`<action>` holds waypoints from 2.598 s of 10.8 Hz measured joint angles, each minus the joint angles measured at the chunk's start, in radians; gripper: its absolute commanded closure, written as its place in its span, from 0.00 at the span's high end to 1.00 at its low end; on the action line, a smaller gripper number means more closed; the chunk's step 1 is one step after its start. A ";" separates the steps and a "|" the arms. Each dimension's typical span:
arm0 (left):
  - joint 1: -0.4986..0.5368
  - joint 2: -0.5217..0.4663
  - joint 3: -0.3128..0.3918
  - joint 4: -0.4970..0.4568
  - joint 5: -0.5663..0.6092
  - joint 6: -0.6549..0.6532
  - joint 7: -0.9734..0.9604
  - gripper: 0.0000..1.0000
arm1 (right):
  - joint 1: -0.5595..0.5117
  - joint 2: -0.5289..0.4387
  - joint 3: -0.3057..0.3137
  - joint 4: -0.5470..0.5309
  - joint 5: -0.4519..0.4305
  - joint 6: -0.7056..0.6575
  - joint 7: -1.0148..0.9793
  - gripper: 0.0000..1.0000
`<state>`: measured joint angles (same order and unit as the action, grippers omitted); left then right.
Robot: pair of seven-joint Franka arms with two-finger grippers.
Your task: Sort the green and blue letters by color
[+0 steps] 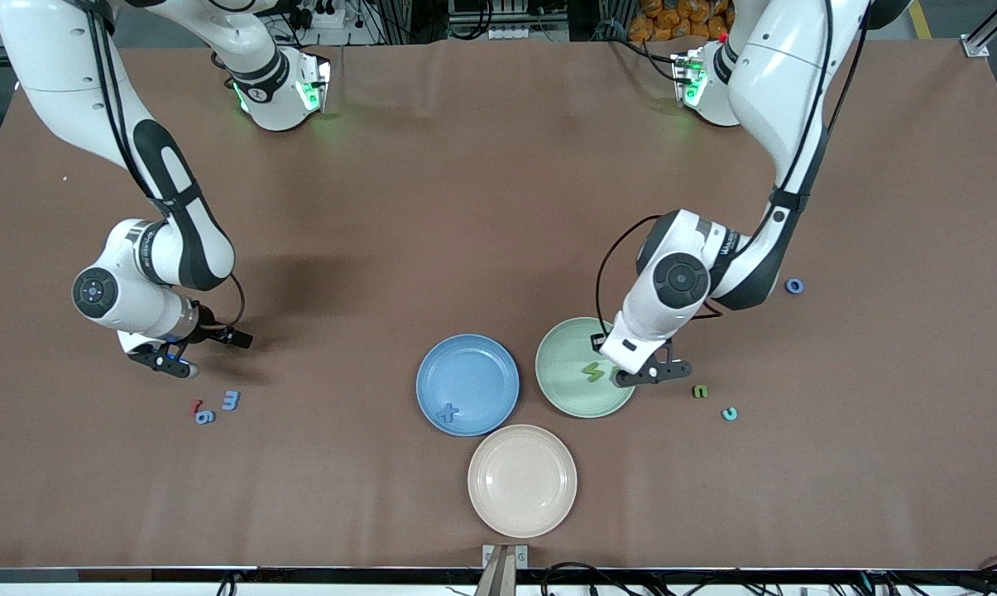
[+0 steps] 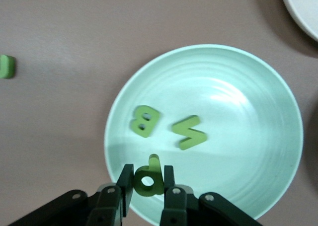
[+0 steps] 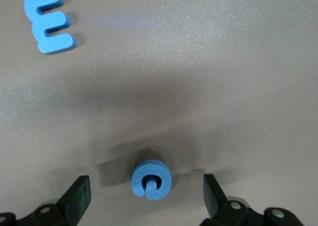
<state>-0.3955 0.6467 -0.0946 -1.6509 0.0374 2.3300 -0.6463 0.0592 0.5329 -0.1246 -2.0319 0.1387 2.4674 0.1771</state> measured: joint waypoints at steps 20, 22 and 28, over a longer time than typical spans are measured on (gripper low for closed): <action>0.236 0.139 0.008 0.110 0.084 0.033 0.504 1.00 | 0.130 0.002 0.017 0.216 0.158 -0.164 0.151 0.00; 0.237 0.152 0.007 0.105 0.084 0.065 0.504 1.00 | 0.178 0.013 0.020 0.251 0.159 -0.164 0.283 0.00; 0.238 0.132 0.003 0.051 0.068 0.097 0.502 0.27 | 0.376 0.146 0.047 0.497 0.252 -0.159 0.817 0.00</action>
<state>-0.1572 0.7783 -0.0920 -1.6003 0.1050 2.4273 -0.1447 0.4354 0.6788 -0.0771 -1.5354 0.3910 2.3082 0.9942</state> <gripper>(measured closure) 0.511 0.652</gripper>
